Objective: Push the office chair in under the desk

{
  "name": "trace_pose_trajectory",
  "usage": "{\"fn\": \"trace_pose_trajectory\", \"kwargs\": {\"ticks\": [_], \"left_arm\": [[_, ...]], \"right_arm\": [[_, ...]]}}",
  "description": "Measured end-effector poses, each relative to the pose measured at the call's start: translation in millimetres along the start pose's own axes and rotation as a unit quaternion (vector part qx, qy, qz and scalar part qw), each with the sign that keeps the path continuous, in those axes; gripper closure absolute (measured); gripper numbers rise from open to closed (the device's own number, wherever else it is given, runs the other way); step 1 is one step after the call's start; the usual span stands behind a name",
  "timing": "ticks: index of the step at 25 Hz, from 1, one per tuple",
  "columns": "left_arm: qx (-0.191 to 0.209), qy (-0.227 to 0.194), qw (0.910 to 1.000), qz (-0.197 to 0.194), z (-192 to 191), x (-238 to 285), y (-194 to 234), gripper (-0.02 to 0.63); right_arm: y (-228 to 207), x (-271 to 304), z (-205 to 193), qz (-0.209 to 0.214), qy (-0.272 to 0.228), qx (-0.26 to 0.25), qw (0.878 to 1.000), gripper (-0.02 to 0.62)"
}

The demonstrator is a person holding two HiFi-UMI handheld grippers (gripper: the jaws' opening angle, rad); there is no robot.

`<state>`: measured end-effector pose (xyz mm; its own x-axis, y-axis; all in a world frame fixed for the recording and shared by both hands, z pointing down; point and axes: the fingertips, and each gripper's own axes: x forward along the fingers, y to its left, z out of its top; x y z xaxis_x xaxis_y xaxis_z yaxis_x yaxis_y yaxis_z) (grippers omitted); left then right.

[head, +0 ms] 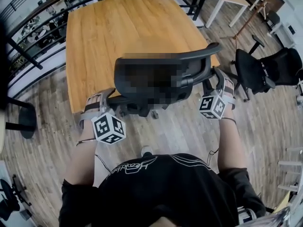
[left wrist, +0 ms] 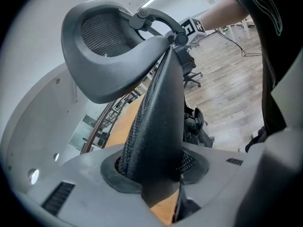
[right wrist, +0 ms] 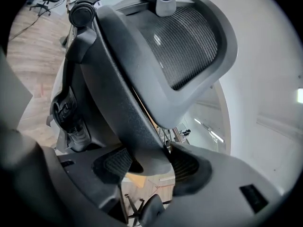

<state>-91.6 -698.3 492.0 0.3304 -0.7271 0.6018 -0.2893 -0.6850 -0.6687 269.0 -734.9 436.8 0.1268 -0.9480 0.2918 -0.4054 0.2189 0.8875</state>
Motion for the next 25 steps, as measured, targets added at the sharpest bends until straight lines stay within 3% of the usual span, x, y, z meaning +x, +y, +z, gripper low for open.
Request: {"fn": "trace_pose_trajectory", "kwargs": {"ticks": [4,8,9,11,16,21,23,25], "left_arm": [[-0.033,-0.036,0.9982,-0.035,7.7,2.5,-5.5,0.449],[-0.058,-0.081,0.9944,-0.036,14.5,-1.5,-9.7,0.440],[-0.067,-0.087,0.9933,-0.037,12.5,-3.5,-13.5,0.412],[-0.088,-0.090,0.9912,-0.041,5.3,-6.8,-21.1,0.351],[-0.156,-0.104,0.9818,-0.028,-4.9,-21.4,-4.5,0.325],[-0.191,-0.073,0.9786,0.019,-25.9,-58.2,2.7,0.321],[-0.219,-0.074,0.9724,0.030,-23.9,-80.3,-3.3,0.321],[-0.265,-0.095,0.9589,0.033,-10.8,-103.8,-13.4,0.321]], "right_arm": [[-1.3,4.0,-4.7,-0.003,0.004,0.004,1.000,0.331],[-0.3,0.9,-6.5,0.003,0.005,0.000,1.000,0.330],[2.2,-1.3,-6.4,0.006,0.006,-0.004,1.000,0.330],[7.9,-4.0,-5.7,0.012,0.002,-0.007,1.000,0.330],[5.4,-2.4,2.4,0.043,-0.033,0.009,0.998,0.321],[-11.2,-29.9,-9.2,0.064,-0.054,0.051,0.995,0.307],[-16.6,-53.2,-18.7,0.069,-0.066,0.076,0.993,0.307],[-14.3,-80.8,-24.4,0.095,-0.089,0.119,0.984,0.307]]}}
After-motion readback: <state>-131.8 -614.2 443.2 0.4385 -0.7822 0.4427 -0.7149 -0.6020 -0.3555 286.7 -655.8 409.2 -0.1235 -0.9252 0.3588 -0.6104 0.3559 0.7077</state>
